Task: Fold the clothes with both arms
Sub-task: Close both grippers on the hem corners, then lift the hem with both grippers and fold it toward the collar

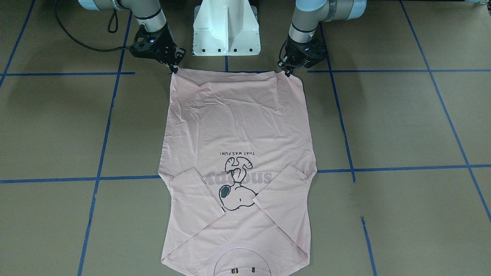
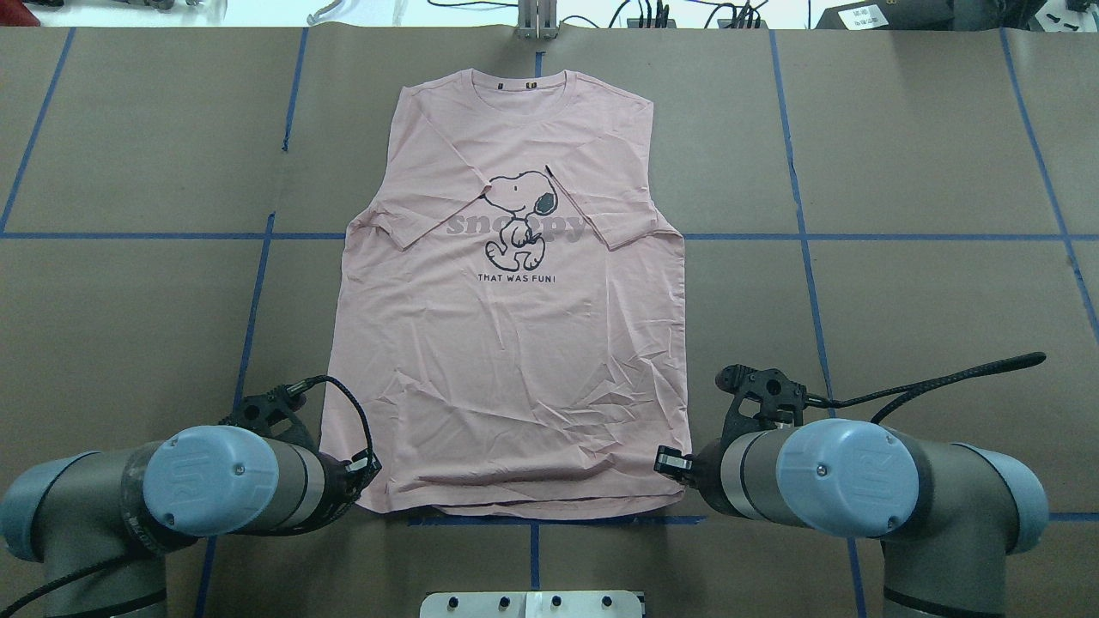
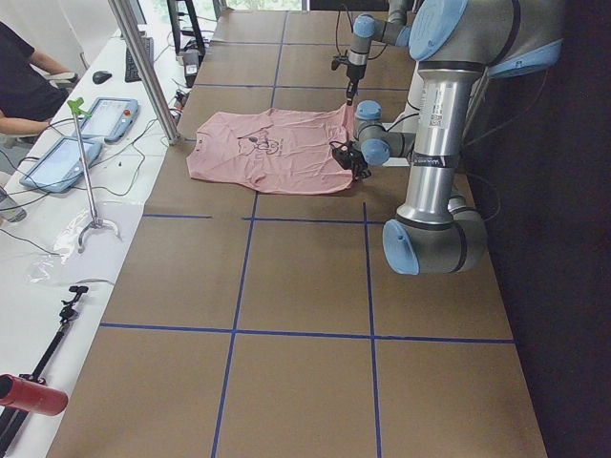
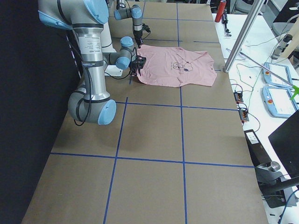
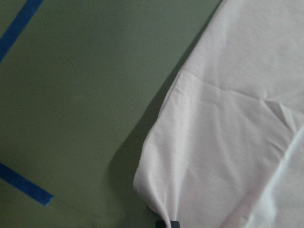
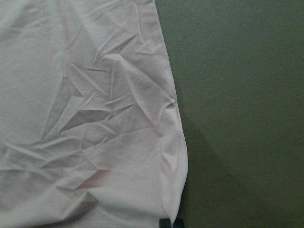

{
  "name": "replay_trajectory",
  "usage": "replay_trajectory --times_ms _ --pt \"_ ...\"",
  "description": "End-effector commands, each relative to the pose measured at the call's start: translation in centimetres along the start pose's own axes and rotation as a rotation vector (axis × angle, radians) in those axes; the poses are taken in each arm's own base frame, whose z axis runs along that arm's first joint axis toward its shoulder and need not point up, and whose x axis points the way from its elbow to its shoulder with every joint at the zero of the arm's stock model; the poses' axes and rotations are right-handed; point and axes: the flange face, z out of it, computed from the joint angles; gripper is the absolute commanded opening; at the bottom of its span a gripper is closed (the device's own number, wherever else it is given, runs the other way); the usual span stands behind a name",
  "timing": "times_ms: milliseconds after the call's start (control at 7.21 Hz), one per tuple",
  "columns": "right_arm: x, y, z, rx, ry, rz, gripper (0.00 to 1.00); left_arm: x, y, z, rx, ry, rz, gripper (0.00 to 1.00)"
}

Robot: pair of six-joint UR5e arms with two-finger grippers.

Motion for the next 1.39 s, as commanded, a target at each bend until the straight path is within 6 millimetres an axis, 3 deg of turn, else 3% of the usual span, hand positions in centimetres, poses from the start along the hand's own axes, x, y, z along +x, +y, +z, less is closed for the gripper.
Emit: replay_trajectory --times_ms 0,139,555,693,832,1109,1248 --pt "1.4 0.4 -3.1 -0.083 -0.017 0.001 0.00 -0.4 0.7 -3.6 0.008 -0.028 0.034 0.00" --pt "2.3 1.1 -4.7 -0.135 -0.020 -0.003 0.00 -0.4 1.2 -5.1 0.004 -0.030 0.044 0.00" --pt "4.0 6.0 -9.2 -0.345 -0.032 -0.064 0.00 -1.0 7.4 -11.2 -0.100 -0.010 0.131 0.00" --pt "4.3 6.4 -11.7 -0.385 -0.058 -0.073 0.00 -1.8 8.2 -12.8 -0.112 -0.025 0.145 0.00" --pt "4.2 5.8 -11.5 -0.371 -0.059 -0.066 0.00 -1.9 8.3 -13.5 -0.119 -0.017 0.147 0.00" --pt "4.3 0.6 -10.1 -0.264 -0.065 -0.114 0.00 0.4 9.0 -12.7 -0.116 -0.001 0.142 0.00" --pt "4.6 -2.6 -9.8 -0.203 -0.066 -0.153 0.00 1.7 7.5 -12.0 -0.077 0.008 0.116 0.00"
